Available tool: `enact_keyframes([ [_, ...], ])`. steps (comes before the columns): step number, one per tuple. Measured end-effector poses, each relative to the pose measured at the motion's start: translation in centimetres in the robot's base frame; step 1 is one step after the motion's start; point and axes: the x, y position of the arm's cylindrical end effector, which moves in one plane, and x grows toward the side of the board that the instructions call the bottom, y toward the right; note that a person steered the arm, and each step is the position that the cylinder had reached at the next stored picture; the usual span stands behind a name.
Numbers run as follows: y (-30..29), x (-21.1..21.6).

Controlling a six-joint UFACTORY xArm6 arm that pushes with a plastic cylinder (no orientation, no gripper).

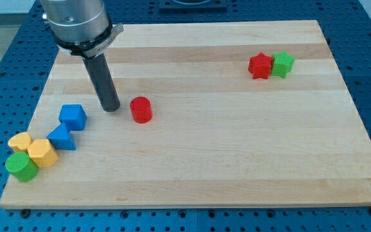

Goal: Slide blue cube closer to yellow heart

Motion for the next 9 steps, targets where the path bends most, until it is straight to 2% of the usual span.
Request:
enact_keyframes([
  [3,-9.0,1.8],
  [4,-8.9,1.8],
  [6,-2.1,-2.1],
  [8,-12.3,-3.4],
  [9,-13.9,-2.1],
])
